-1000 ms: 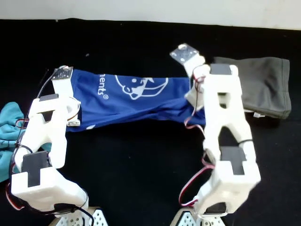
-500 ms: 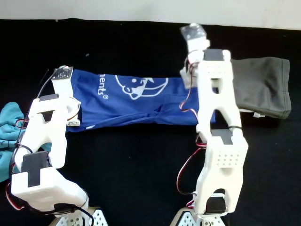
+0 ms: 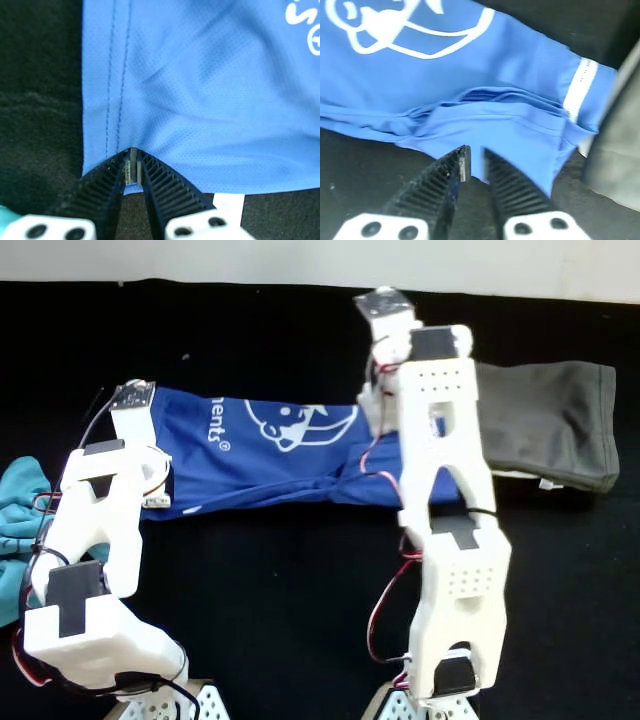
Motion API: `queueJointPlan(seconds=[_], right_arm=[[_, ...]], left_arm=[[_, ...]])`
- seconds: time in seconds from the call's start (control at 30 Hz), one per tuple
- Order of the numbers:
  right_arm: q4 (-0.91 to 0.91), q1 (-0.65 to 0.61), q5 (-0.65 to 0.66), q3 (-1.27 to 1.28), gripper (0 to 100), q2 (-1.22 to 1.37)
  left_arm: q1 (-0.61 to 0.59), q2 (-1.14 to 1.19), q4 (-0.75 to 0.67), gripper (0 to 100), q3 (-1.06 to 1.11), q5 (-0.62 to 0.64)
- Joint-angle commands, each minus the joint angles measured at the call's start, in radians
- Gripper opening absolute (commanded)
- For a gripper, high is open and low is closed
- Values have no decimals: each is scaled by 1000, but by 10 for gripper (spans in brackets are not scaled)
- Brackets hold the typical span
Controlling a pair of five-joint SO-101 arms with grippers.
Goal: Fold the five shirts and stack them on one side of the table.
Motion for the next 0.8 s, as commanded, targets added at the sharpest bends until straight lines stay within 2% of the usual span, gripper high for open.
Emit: queueJointPlan(seconds=[0.0,0.2,0.53,0.77], right_arm=[[10,-87,-12,45,7,-53],[-84,-222,-12,266,5,-53],[-452,-323,-12,291,5,-16],[-329,-369,-12,278,5,107]], left_arm=[[8,13,-21,9,-18,0],[8,13,-21,9,-18,0],[8,13,-21,9,-18,0],[8,13,-21,9,-18,0]])
